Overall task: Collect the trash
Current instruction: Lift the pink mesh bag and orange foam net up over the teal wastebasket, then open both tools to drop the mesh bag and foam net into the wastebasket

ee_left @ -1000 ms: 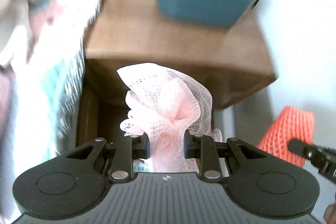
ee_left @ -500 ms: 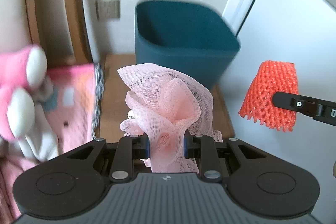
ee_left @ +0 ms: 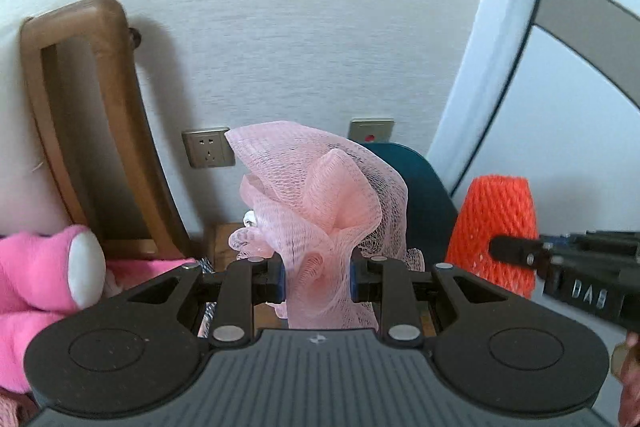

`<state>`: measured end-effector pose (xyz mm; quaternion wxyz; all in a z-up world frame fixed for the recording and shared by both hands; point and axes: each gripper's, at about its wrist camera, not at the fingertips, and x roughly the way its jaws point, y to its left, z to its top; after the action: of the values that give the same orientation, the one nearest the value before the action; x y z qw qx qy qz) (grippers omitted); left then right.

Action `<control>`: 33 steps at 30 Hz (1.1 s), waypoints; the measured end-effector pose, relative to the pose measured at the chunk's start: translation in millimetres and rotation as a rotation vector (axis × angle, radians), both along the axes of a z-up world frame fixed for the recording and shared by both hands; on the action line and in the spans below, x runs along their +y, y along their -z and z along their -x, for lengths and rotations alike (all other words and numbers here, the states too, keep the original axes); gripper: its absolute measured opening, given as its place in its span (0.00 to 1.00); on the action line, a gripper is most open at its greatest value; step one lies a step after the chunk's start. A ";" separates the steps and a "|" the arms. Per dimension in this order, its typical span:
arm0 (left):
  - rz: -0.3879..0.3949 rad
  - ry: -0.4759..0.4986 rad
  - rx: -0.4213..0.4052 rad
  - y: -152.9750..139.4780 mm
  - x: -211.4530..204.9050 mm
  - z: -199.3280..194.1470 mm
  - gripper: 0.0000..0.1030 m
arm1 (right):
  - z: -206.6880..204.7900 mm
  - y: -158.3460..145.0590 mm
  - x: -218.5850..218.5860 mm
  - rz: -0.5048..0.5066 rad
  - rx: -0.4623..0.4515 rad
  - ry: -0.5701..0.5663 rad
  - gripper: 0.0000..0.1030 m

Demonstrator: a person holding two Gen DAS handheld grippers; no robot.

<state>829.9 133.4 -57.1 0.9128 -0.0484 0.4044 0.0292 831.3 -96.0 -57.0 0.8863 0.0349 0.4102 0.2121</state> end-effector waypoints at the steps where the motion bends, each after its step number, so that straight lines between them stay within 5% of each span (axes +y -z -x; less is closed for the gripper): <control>1: -0.006 0.005 0.011 3.6 -0.4 -8.3 0.24 | -5.2 1.8 2.9 0.007 0.003 -0.002 0.10; 14: -0.016 0.014 0.198 81.4 -12.1 -71.8 0.25 | -39.5 62.6 38.5 0.115 0.032 -0.057 0.10; 20: -0.043 0.043 0.232 101.5 -15.3 -80.4 0.27 | -43.8 83.2 33.1 0.118 0.069 -0.039 0.20; 25: -0.047 0.059 0.226 107.2 -15.9 -81.3 0.52 | -42.9 87.3 32.8 0.134 0.052 -0.051 0.33; 33: 0.000 0.056 0.177 101.7 -9.6 -73.3 0.69 | -38.6 83.2 17.6 0.100 0.026 -0.054 0.56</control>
<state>903.2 123.8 -158.8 0.8739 -0.0342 0.4848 0.0078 869.9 -78.5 -140.3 0.8755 -0.0180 0.4325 0.2148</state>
